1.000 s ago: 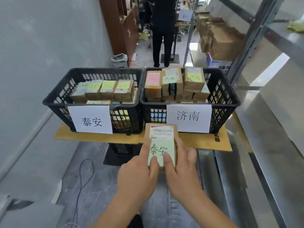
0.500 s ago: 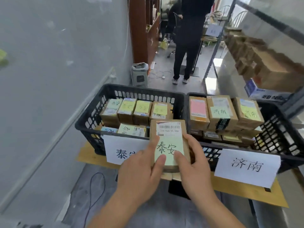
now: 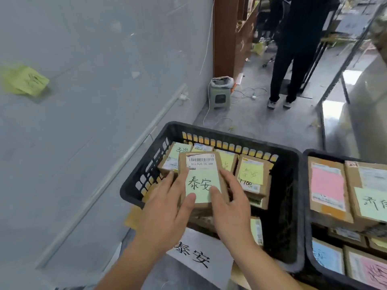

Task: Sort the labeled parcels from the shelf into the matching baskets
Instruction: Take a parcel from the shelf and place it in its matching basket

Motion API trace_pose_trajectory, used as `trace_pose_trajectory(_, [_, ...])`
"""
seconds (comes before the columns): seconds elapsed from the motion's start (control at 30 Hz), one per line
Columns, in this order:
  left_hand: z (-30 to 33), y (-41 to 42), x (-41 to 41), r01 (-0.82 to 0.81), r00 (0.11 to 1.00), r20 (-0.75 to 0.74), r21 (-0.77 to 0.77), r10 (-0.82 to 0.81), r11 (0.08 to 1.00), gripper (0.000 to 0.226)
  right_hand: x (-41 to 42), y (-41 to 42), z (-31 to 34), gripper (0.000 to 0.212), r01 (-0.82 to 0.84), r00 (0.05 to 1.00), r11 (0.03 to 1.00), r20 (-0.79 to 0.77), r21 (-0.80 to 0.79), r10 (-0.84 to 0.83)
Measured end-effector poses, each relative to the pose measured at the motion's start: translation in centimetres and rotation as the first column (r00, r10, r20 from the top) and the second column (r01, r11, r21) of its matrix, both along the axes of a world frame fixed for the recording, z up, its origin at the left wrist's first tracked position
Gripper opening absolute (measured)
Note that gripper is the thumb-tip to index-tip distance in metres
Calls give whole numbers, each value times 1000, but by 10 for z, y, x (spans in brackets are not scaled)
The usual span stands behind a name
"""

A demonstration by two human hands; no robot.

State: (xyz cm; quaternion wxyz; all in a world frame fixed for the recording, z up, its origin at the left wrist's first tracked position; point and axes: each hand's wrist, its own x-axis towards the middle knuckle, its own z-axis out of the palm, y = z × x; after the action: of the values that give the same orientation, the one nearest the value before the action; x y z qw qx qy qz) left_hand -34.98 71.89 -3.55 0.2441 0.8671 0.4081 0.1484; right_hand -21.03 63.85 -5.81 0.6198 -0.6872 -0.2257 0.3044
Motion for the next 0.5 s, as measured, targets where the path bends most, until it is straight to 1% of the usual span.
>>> trace_pose_trajectory(0.13, [-17, 58, 3, -18, 991, -130, 46, 24, 999, 66, 7, 61, -19, 51, -52, 998, 999, -31, -14, 52])
trace_pose_trajectory(0.27, [-30, 101, 0, -23, 977, -210, 51, 33, 998, 60, 4, 100, -31, 49, -53, 998, 997, -44, -51, 51])
trace_pose_trajectory(0.33, [-34, 124, -2, -20, 977, -212, 44, 28, 999, 62, 4, 119, -34, 48, -28, 999, 997, -18, -69, 27])
trace_pose_trajectory(0.43, [-47, 162, -13, -4, 967, -254, 54, 18, 999, 73, 1, 152, -39, 48, 36, 998, 995, 49, -98, -31])
trace_pose_trajectory(0.5, [-60, 183, -22, 37, 960, -278, 35, -26, 999, 73, -4, 173, -41, 46, 85, 992, 989, 101, -123, -73])
